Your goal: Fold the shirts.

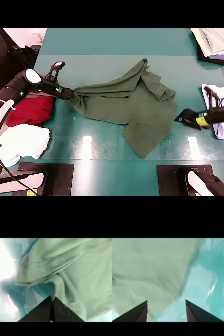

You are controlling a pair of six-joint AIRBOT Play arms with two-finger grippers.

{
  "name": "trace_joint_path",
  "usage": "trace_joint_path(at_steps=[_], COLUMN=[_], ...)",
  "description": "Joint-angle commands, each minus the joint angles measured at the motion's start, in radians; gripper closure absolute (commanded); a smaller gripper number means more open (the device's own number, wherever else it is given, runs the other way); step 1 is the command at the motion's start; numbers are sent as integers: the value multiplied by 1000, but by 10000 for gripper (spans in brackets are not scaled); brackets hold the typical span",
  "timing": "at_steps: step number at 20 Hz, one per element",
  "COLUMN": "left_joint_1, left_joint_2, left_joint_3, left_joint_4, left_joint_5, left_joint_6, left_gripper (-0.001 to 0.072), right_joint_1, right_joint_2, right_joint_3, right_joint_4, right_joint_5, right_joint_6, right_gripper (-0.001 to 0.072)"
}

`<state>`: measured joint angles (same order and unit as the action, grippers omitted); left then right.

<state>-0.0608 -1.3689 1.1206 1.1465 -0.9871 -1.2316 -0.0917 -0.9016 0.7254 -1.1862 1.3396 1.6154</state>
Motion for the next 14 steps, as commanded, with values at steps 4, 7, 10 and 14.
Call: trace_joint_path(at_steps=[4,7,10,14], left_joint_1=[1,1,1,1], left_joint_2=[0,0,0,0], left_joint_3=[65,65,65,65], left_joint_4=[-6,-6,-7,-6], left_joint_5=[-56,-70,-84,-129], left_joint_6=[-2,-2,-2,-3], left_gripper=[679,679,679,679], right_joint_1=[-85,-17,63,138], right_joint_2=[32,-11,-109,-184], right_joint_3=[-253,-287,-248,-165], right_joint_4=[161,200,199,189], right_joint_5=[-93,-162,-214,-216], right_joint_6=[44,45,45,44], right_gripper=[213,233,284,522])
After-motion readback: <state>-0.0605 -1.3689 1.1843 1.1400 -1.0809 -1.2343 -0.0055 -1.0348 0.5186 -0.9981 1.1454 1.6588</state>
